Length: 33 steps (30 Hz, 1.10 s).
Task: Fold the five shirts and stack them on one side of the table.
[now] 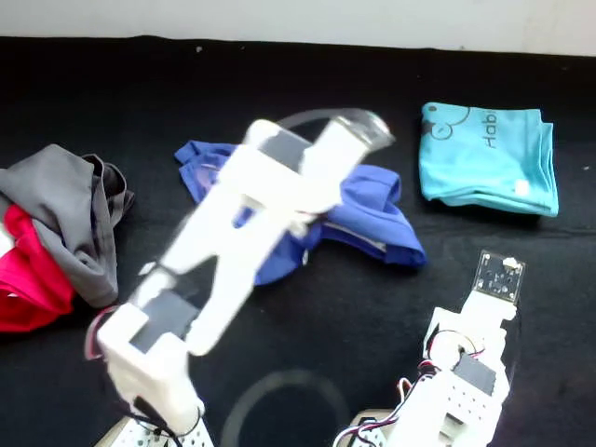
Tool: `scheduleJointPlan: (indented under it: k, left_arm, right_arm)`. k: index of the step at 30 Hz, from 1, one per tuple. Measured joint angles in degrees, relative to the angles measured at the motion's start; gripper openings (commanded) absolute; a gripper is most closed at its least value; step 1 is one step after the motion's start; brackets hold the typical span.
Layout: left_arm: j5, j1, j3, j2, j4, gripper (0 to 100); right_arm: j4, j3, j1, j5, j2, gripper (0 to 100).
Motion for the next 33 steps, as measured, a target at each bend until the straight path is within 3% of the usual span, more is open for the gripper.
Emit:
scheduleJointPlan:
  k: [5, 11, 16, 18, 23, 28, 33]
  left_arm:
    - [-4.84, -11.78, 0.00, -10.46, 4.57, 1]
    - [-8.18, -25.85, 0.09, -19.87, 5.27, 1]
    - [-9.05, -35.16, 4.31, -20.84, 5.27, 1]
    - [-9.14, -36.84, 5.54, -20.84, 5.27, 1]
    - [-9.14, -38.59, 6.07, -20.84, 5.27, 1]
    - [-9.14, -38.68, 6.07, -20.84, 5.27, 1]
    - [-9.14, -38.68, 6.24, -20.84, 5.27, 1]
  right_arm:
    - [1.41, -0.97, -3.60, 0.00, 0.00, 10.5]
    - [9.05, -15.91, -17.93, -0.18, 0.18, 10.5]
    - [9.76, -25.85, -26.99, -0.18, 10.29, 10.6]
    - [9.76, -29.54, -30.33, -0.18, 17.32, 13.5]
    - [11.52, -41.23, -39.21, -0.26, 38.15, 36.1]
    - [19.08, -52.66, -48.18, -0.26, 54.68, 36.0]
    - [19.08, -56.79, -53.19, -0.26, 65.58, 36.0]
